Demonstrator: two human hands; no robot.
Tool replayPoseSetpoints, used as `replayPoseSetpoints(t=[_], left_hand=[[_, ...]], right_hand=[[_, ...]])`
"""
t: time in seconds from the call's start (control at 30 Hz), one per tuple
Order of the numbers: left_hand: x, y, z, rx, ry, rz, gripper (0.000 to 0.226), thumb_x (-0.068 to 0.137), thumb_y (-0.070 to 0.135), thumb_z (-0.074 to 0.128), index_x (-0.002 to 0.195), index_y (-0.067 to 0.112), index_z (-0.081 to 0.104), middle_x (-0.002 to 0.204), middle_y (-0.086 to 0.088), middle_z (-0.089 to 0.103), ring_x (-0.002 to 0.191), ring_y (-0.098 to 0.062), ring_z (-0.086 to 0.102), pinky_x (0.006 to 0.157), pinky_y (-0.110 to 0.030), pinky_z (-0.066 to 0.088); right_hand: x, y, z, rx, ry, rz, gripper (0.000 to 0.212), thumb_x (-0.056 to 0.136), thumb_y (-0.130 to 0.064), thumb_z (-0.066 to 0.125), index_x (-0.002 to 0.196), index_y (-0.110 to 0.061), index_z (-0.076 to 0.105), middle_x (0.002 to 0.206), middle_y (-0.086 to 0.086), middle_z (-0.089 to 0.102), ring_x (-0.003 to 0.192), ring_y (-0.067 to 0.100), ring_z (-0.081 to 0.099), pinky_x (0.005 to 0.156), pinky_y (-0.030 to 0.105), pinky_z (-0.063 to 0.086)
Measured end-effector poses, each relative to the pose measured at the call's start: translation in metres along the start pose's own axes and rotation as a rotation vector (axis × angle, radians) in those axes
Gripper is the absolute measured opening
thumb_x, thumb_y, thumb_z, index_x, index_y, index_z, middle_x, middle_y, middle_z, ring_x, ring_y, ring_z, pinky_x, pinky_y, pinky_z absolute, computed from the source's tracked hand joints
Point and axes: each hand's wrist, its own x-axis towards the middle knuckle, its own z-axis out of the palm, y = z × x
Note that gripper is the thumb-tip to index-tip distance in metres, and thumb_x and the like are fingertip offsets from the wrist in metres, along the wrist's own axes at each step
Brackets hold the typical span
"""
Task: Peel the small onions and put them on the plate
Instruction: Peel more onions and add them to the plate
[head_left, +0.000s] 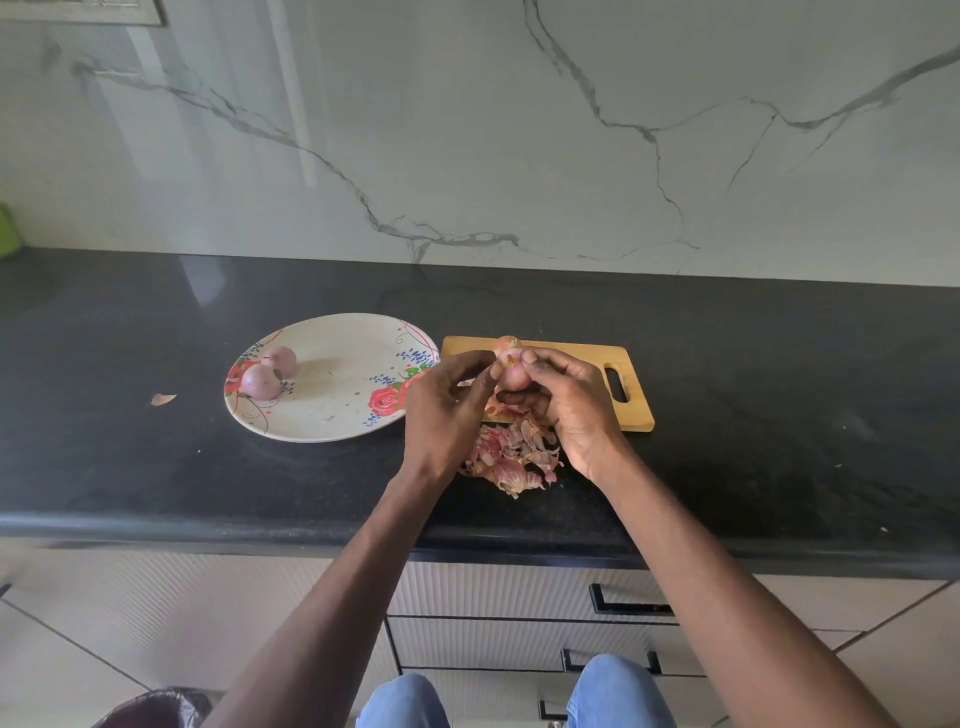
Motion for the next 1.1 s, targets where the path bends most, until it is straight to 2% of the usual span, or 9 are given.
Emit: replayPoseSetpoints(t=[0.17,0.27,0.4,0.5,0.6,0.73,0.93,1.03,1.1], left_hand=[[-0.001,0.001,0.002,0.127,0.033,0.087,0.016,0.098,0.015,0.065,0.111,0.012,0.074,0.105,0.003,0.074,0.096,-0.007,0.068,0.082,-0.023,0.055],[-0.001,0.003,0.004,0.189,0.056,0.099,0.014,0.099,0.011,0.063,0.109,0.010,0.072,0.102,0.005,0.071,0.090,-0.005,0.064,0.078,-0.009,0.047],[-0.001,0.005,0.007,0.243,0.068,0.090,0.010,0.100,0.009,0.059,0.107,0.008,0.067,0.098,0.007,0.064,0.086,-0.006,0.060,0.073,-0.003,0.042],[-0.001,0.006,0.008,0.229,0.058,0.076,0.009,0.101,0.009,0.056,0.104,0.014,0.063,0.092,0.011,0.063,0.082,-0.002,0.059,0.071,-0.006,0.043],[-0.001,0.006,0.008,0.190,0.084,0.042,0.012,0.102,0.009,0.054,0.099,0.020,0.058,0.088,0.012,0.064,0.083,-0.005,0.063,0.071,-0.025,0.052],[0.000,0.004,0.007,0.161,0.130,-0.002,0.010,0.103,0.013,0.055,0.096,0.020,0.057,0.085,0.006,0.065,0.078,-0.017,0.063,0.069,-0.041,0.053],[0.001,0.005,0.005,0.112,0.161,-0.091,0.007,0.104,0.019,0.055,0.098,0.017,0.058,0.088,0.001,0.068,0.078,-0.016,0.069,0.068,-0.040,0.057],[0.003,0.004,0.004,0.158,0.152,-0.117,0.008,0.101,0.014,0.057,0.101,0.014,0.065,0.094,-0.001,0.070,0.086,-0.018,0.067,0.079,-0.041,0.058],[0.003,0.004,0.003,0.212,0.139,-0.115,0.018,0.098,0.007,0.059,0.113,0.008,0.069,0.107,-0.005,0.072,0.099,-0.018,0.066,0.088,-0.031,0.055]], right_hand=[[-0.001,-0.002,0.002,0.053,-0.029,0.035,0.013,0.098,-0.012,0.061,0.101,-0.004,0.071,0.102,0.026,0.071,0.075,0.030,0.073,0.073,0.040,0.063],[-0.001,-0.002,0.003,0.072,-0.052,0.036,0.013,0.096,-0.014,0.063,0.100,-0.005,0.071,0.101,0.023,0.072,0.081,0.032,0.072,0.076,0.041,0.062],[0.000,0.002,0.002,0.052,-0.079,0.029,0.044,0.074,-0.022,0.083,0.112,-0.004,0.068,0.113,0.020,0.072,0.107,0.042,0.068,0.096,0.056,0.054],[0.002,0.005,0.003,0.031,-0.061,0.025,0.046,0.070,-0.024,0.088,0.109,-0.011,0.069,0.116,0.016,0.071,0.113,0.044,0.065,0.100,0.061,0.050],[0.002,0.006,0.004,0.061,-0.071,0.024,0.041,0.074,-0.025,0.086,0.108,-0.012,0.068,0.119,0.019,0.069,0.117,0.044,0.063,0.102,0.062,0.049],[0.000,0.002,0.003,0.109,-0.081,0.058,0.038,0.084,-0.020,0.075,0.117,-0.005,0.065,0.123,0.024,0.066,0.115,0.048,0.062,0.090,0.051,0.059],[0.000,-0.004,0.002,0.184,-0.077,0.064,0.035,0.088,-0.016,0.068,0.120,-0.003,0.065,0.114,0.021,0.069,0.096,0.033,0.067,0.082,0.040,0.060],[-0.001,-0.006,0.002,0.224,-0.094,0.065,0.036,0.085,-0.017,0.068,0.119,-0.004,0.065,0.113,0.021,0.069,0.096,0.032,0.066,0.081,0.039,0.059],[-0.001,-0.006,0.001,0.233,-0.103,0.056,0.036,0.087,-0.013,0.067,0.122,-0.004,0.064,0.117,0.022,0.068,0.099,0.036,0.067,0.084,0.042,0.059]])
